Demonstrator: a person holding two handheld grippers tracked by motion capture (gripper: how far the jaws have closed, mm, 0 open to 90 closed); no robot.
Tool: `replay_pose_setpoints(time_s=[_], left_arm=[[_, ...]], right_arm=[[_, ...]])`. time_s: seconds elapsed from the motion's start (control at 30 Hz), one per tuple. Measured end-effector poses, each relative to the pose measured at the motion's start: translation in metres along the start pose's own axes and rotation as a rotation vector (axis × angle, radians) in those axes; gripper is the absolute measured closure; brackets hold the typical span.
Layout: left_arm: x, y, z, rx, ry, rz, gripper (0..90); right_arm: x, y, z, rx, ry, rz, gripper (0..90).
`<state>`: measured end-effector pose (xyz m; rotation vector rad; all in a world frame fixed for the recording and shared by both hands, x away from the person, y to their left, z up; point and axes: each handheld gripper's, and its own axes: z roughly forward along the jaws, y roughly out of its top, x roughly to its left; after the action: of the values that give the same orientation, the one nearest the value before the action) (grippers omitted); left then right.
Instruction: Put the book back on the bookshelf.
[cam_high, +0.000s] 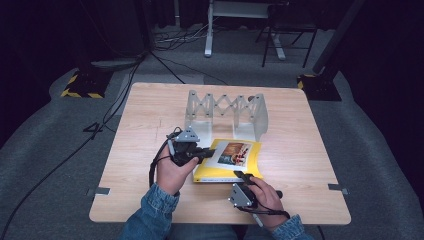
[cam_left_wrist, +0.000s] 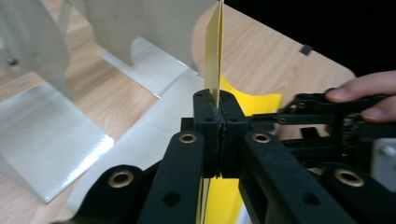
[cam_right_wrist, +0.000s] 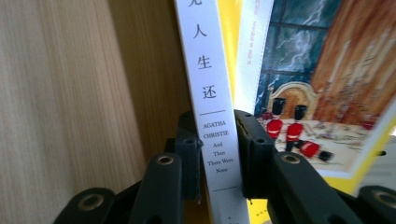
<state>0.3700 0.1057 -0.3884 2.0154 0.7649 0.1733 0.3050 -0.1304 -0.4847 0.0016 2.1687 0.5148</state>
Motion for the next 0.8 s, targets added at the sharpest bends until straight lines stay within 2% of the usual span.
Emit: replay_pose_setpoints(time_s=[0.03, 0.07, 0.1, 0.2, 0.23, 0.27, 0.33, 0.4, 0.43, 0.5, 0.6, 0.7, 0.8], left_arm=[[0.000, 0.000, 0.000, 0.001, 0.016, 0.010, 82.2], [0.000, 0.000, 0.000, 0.001, 0.016, 0.010, 79.9], [0.000, -0.002, 0.000, -0.001, 0.042, 0.015, 79.9], [0.002, -0.004, -0.002, -0.016, 0.065, 0.006, 71.9], [0.003, -0.006, -0.004, -0.024, 0.089, -0.003, 71.9], [0.005, -0.008, -0.006, -0.034, 0.104, -0.020, 62.8], [0.008, -0.010, -0.012, -0.064, 0.121, -0.033, 57.5], [0.010, -0.012, -0.019, -0.090, 0.123, -0.056, 54.8], [0.011, -0.013, -0.022, -0.100, 0.133, -0.055, 53.4], [0.013, -0.015, -0.031, -0.124, 0.151, -0.063, 50.0], [0.017, -0.020, -0.041, -0.155, 0.163, -0.082, 49.3], [0.022, -0.026, -0.048, -0.170, 0.165, -0.118, 49.0], [0.026, -0.031, -0.054, -0.173, 0.169, -0.135, 49.1]], right_arm=[[0.000, 0.000, -0.001, 0.002, 0.002, -0.004, 73.5], [0.000, 0.000, -0.001, 0.002, 0.002, -0.004, 73.5], [-0.001, 0.001, -0.001, 0.002, 0.002, -0.004, 73.6], [-0.003, 0.001, -0.003, -0.001, 0.003, 0.001, 74.3], [-0.003, 0.001, -0.003, -0.004, 0.003, 0.000, 74.5], [-0.005, 0.002, -0.007, -0.014, 0.006, 0.005, 75.4], [-0.007, 0.002, -0.008, -0.018, 0.011, 0.015, 75.9], [-0.012, 0.002, -0.012, -0.030, 0.011, 0.042, 76.0], [-0.015, 0.002, -0.013, -0.031, 0.014, 0.045, 76.1], [-0.017, 0.000, -0.015, -0.042, 0.003, 0.081, 76.1], [-0.023, -0.001, -0.021, -0.058, 0.006, 0.117, 76.2], [-0.031, -0.003, -0.029, -0.084, 0.008, 0.173, 76.3], [-0.040, -0.005, -0.038, -0.109, -0.004, 0.198, 76.3]])
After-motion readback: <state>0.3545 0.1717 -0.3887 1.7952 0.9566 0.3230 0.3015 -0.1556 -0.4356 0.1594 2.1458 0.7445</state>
